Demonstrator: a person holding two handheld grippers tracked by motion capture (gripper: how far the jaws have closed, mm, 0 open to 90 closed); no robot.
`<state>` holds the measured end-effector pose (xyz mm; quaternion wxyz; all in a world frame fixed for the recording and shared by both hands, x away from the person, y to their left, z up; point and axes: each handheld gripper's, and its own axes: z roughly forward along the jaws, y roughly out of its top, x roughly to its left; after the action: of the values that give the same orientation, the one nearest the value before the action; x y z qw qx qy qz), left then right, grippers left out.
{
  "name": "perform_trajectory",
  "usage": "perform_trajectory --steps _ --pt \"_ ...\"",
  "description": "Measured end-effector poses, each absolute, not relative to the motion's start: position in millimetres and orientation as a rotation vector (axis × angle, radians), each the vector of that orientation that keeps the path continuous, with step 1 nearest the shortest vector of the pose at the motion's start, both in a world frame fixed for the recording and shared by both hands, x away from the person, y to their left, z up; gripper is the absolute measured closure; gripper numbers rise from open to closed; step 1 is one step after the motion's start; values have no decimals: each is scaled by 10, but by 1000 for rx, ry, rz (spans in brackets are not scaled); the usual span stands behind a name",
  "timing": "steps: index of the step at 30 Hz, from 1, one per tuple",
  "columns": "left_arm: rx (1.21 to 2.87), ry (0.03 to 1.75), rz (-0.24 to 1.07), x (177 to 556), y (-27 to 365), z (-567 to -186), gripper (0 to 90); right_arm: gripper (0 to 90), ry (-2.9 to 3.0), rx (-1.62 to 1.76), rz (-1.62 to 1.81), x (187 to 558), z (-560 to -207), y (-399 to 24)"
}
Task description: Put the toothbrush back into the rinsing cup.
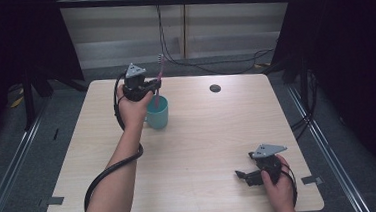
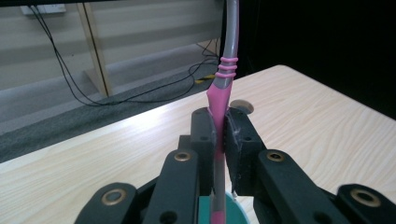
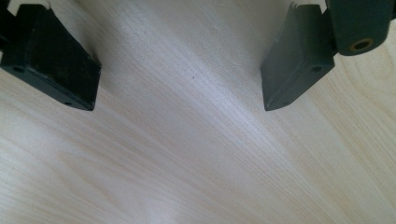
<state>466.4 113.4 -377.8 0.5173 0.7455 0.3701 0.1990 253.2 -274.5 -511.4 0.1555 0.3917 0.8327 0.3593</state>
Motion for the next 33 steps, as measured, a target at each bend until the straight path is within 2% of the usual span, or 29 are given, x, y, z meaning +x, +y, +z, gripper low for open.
perform_trajectory --steps 33 --pt "1834 952 449 4682 1160 -4149 825 111 2386 1120 1029 2531 -5114 -2744"
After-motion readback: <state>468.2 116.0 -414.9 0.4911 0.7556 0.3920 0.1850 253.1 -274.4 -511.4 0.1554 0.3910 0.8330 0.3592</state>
